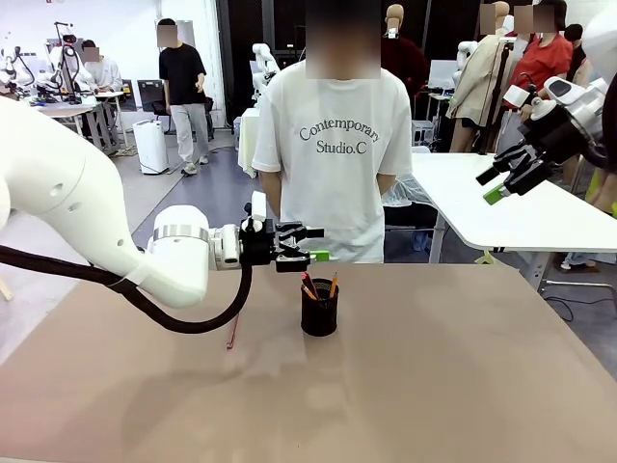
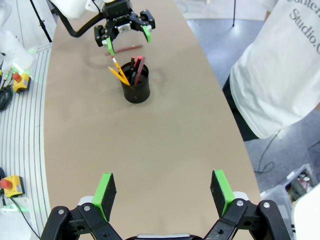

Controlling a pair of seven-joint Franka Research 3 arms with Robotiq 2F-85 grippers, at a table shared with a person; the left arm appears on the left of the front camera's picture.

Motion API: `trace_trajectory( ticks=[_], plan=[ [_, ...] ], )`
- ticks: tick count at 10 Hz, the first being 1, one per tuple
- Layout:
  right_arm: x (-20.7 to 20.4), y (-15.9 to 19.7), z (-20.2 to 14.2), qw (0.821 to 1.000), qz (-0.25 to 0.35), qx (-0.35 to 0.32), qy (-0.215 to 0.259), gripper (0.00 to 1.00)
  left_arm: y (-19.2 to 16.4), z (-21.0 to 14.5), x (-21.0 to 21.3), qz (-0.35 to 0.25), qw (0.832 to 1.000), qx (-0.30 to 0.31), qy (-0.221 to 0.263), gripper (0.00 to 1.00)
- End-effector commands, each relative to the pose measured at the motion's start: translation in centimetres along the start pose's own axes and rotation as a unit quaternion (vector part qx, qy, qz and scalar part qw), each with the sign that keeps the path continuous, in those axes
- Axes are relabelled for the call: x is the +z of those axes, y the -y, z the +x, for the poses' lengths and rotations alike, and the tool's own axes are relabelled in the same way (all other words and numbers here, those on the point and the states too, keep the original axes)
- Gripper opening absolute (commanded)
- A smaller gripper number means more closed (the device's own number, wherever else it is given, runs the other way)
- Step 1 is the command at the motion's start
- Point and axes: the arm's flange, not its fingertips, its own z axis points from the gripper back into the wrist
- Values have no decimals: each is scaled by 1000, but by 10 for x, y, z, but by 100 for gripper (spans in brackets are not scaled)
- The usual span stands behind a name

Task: Place the pens into the pen holder.
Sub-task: Pick up a writing instrument from the table and place it into the Pen holder.

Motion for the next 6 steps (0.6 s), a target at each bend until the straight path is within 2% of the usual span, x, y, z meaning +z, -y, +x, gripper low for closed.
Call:
trace_trajectory(
  ticks=[1,4,6],
  plan=[
    [2,-1,1,1000,1,1,-4,100,10,7,5,-11,1000,4,-5,100],
    [2,-1,1,1000,1,1,-4,100,3,8,8,-19,1000,13,-16,100],
    [2,-1,1,1000,1,1,-4,100,3,3,1,-2,1000,0,-1,100]
  ],
)
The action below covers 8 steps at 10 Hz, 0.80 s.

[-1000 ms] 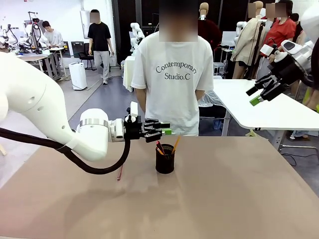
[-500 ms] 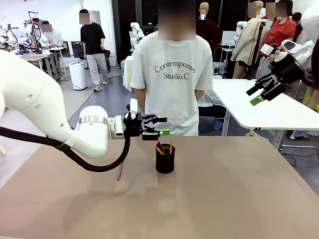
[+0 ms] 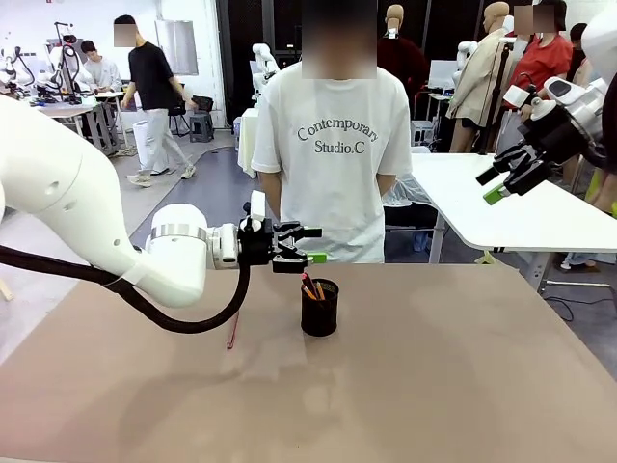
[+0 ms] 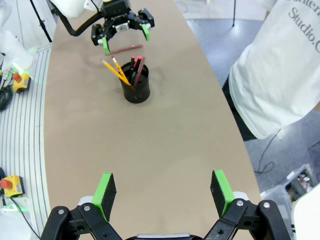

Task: Place the pens into the pen holder.
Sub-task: Pick up a writing instrument from the table and place it into the Pen holder.

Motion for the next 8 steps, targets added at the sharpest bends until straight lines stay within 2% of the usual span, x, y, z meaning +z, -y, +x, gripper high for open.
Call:
trace_trajectory(
  ticks=[1,3,5,8],
  plan=[
    [2,-1,1,1000,1,1,-4,100,0,0,-1,4,1000,-3,4,100],
    [2,-1,1,1000,1,1,-4,100,0,0,0,0,1000,0,0,100],
    [2,-1,1,1000,1,1,-4,100,14,15,21,14,996,34,-76,100],
    [2,-1,1,1000,1,1,-4,100,30,69,50,23,976,-14,-216,100]
  ],
)
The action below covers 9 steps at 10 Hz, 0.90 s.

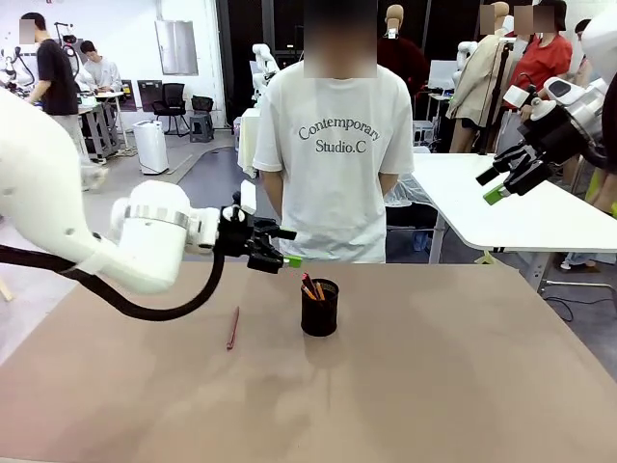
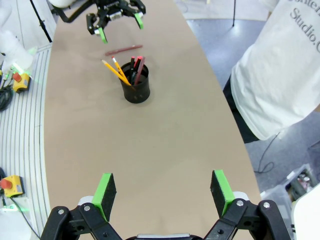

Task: Place the pens into the pen holder.
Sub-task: Pick up a writing instrument from the table and place it into the Pen holder.

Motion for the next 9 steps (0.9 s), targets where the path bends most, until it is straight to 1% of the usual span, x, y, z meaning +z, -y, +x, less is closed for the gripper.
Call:
trace_trajectory(
  ticks=[1,2,3,4,5,6,7,8,9],
  plan=[
    [2,-1,2,1000,1,1,-4,100,12,27,18,-15,994,41,-104,100],
    [2,-1,2,1000,1,1,-4,100,12,35,25,1,987,47,-151,100],
    [2,-1,2,1000,1,1,-4,100,4,44,36,11,982,54,-183,100],
    [2,-1,2,1000,1,1,-4,100,-1,54,47,19,970,96,-222,100],
    [2,-1,2,1000,1,1,-4,100,2,56,50,41,951,142,-270,100],
    [2,-1,2,1000,1,1,-4,100,-4,54,51,76,937,176,-291,100],
    [2,-1,2,1000,1,1,-4,100,-6,51,57,104,918,209,-322,100],
    [2,-1,2,1000,1,1,-4,100,-1,46,61,100,893,222,-378,100],
    [2,-1,2,1000,1,1,-4,100,0,41,59,94,880,219,-410,100]
  ],
)
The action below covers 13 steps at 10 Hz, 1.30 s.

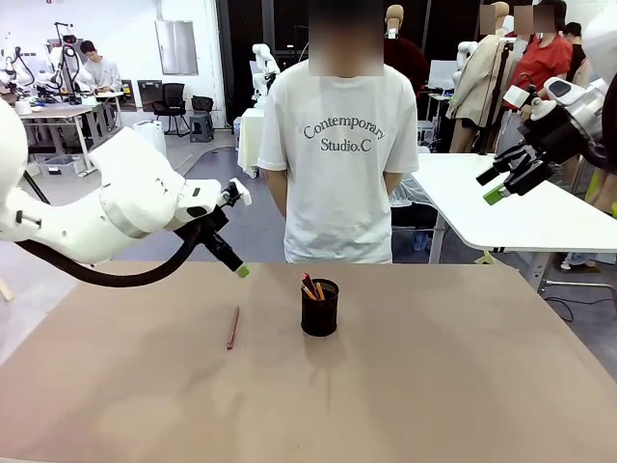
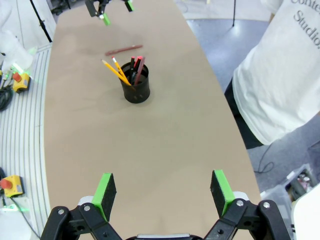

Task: Place the pens into the pen holder.
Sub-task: Pick up a writing instrument from the table and place it into the Pen holder.

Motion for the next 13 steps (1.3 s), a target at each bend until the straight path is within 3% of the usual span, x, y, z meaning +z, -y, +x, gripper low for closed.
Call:
trace_trajectory(
  ticks=[1,2,3,9,11,13],
  plan=[
    [2,-1,1,1000,1,1,-4,100,9,15,0,6,999,7,-54,100],
    [2,-1,1,1000,1,1,-4,100,10,19,-3,-6,1000,2,-24,100],
    [2,-1,1,1000,1,1,-4,100,2,-1,-3,9,999,8,-32,100],
    [2,-1,1,1000,1,1,-4,100,3,1,-4,10,999,12,-39,100],
    [2,-1,1,1000,1,1,-4,100,7,17,-11,55,986,87,-133,100],
    [2,-1,1,1000,1,1,-4,100,15,28,-20,106,958,186,-192,100]
  ],
)
